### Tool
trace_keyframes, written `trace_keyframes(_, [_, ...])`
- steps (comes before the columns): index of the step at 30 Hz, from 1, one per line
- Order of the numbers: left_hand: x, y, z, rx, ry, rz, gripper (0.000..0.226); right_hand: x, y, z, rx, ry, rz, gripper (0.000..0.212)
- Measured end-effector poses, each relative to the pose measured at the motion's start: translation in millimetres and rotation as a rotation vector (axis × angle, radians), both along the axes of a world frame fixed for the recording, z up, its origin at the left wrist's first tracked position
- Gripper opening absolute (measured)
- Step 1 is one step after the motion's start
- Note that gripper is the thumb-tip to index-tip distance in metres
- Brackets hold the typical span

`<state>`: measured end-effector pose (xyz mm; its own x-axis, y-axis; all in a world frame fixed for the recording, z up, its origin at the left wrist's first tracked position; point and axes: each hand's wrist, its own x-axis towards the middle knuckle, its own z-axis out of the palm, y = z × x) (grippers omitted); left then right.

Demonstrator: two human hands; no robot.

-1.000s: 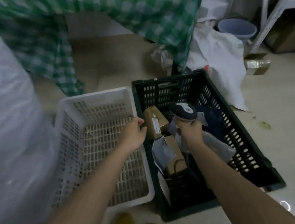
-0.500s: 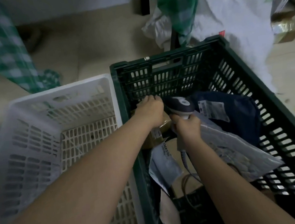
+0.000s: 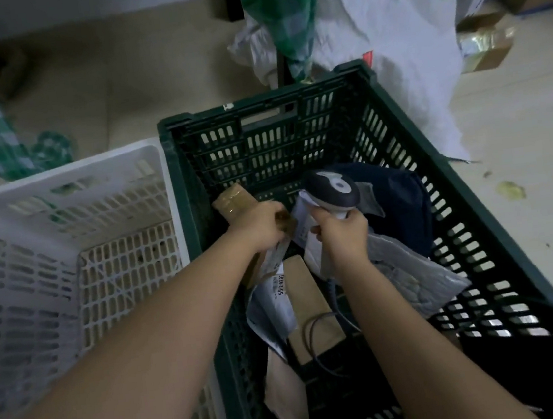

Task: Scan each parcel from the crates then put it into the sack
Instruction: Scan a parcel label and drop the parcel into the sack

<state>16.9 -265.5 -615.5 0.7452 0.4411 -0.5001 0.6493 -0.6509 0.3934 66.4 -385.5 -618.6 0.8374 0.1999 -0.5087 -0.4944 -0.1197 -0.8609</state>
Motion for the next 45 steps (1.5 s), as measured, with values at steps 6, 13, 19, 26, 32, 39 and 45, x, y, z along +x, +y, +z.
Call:
trace_keyframes(6, [-33, -7, 59, -0.28, -0.414, 0.434, 0.062, -10, -30, 40, 0.049, 0.017, 0.02, 0.032])
trace_keyframes(13, [-133, -27, 168, -0.843, -0.716, 0.791, 0.073, -57, -46, 123, 0.161, -0.068, 0.056, 0.044])
trace_keyframes(19, [-218, -62, 235, -0.971, -0.865, 0.913, 0.059, -117, -59, 200, 0.261, -0.055, 0.178, 0.038])
trace_keyframes(26, [-306, -108, 271, -0.675, -0.826, 0.783, 0.091, -182, -98, 261, 0.333, -0.119, 0.244, 0.041])
trace_keyframes(32, [-355, -138, 288, -0.465, -0.825, 0.606, 0.07, -230, -124, 289, 0.317, -0.151, 0.258, 0.039])
trace_keyframes(39, [-388, -154, 292, -0.482, -0.905, 0.611, 0.083, -268, -129, 294, 0.398, -0.187, 0.271, 0.031])
trace_keyframes(45, [-397, -156, 290, -0.612, -0.9, 0.694, 0.081, -277, -124, 290, 0.381, -0.25, 0.27, 0.039])
